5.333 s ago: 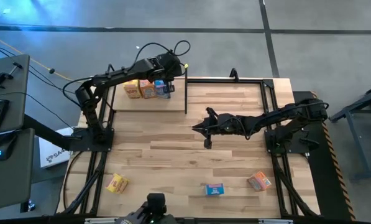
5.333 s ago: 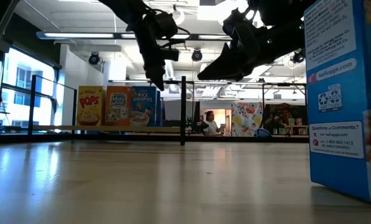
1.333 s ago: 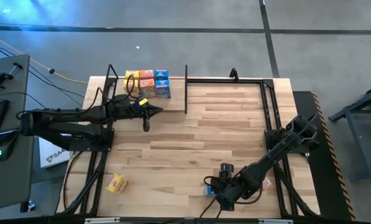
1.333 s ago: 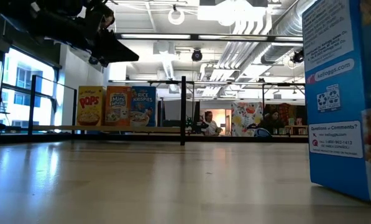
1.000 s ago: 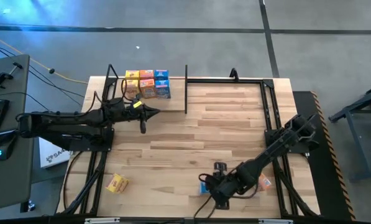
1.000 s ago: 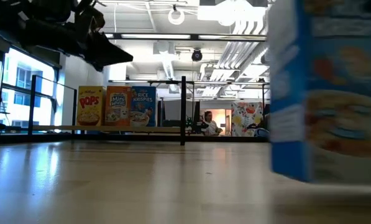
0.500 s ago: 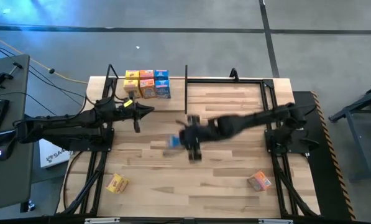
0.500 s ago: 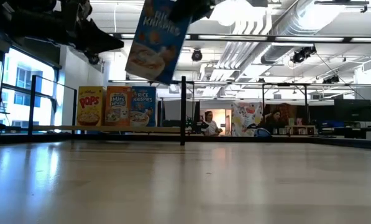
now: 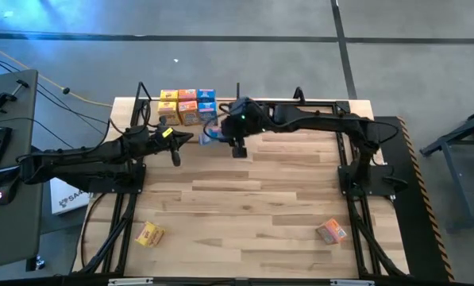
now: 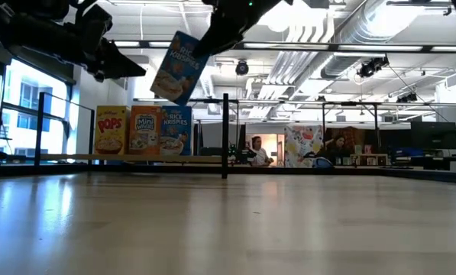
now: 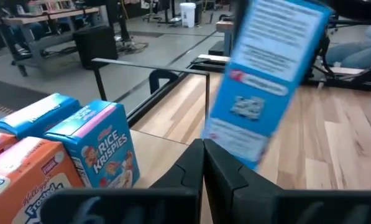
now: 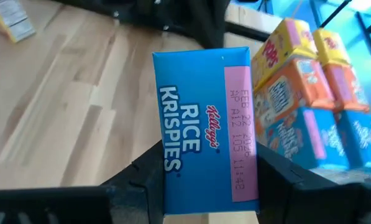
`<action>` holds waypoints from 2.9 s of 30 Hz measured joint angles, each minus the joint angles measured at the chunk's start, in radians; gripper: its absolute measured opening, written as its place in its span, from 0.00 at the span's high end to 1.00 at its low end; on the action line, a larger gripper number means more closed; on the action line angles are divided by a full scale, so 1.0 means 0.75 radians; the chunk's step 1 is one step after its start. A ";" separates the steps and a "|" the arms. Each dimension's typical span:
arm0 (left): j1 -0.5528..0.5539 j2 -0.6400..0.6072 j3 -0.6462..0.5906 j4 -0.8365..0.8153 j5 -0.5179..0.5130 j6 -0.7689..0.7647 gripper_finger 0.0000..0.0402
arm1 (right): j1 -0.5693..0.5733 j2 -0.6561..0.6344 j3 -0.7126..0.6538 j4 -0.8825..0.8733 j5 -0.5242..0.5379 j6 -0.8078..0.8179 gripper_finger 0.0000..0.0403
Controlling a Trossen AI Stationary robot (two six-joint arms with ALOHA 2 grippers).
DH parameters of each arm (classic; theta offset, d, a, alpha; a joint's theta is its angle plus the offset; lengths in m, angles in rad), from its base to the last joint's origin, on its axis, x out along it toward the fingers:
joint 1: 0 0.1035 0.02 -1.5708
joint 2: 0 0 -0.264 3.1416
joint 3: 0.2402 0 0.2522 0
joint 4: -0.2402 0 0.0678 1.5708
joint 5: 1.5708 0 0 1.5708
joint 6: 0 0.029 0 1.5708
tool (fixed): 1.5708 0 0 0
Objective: Stack cereal on shelf
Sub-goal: Put the blue cereal box on the shelf aligned with the other blue cereal boxes
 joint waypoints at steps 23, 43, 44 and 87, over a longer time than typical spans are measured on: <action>-0.001 0.000 0.000 -0.118 0.003 -0.054 1.00 | -0.117 0.569 0.729 -0.464 0.054 -0.110 0.61; 0.000 0.146 0.001 -0.127 -0.070 -0.174 1.00 | -0.126 0.600 0.731 -0.440 0.130 -0.026 0.51; 0.000 0.159 0.001 -0.124 -0.078 -0.175 1.00 | -0.127 0.600 0.731 -0.439 0.130 -0.026 0.50; 0.058 0.555 0.001 0.204 -0.244 -0.128 1.00 | -0.117 0.511 0.616 -0.518 0.248 0.012 1.00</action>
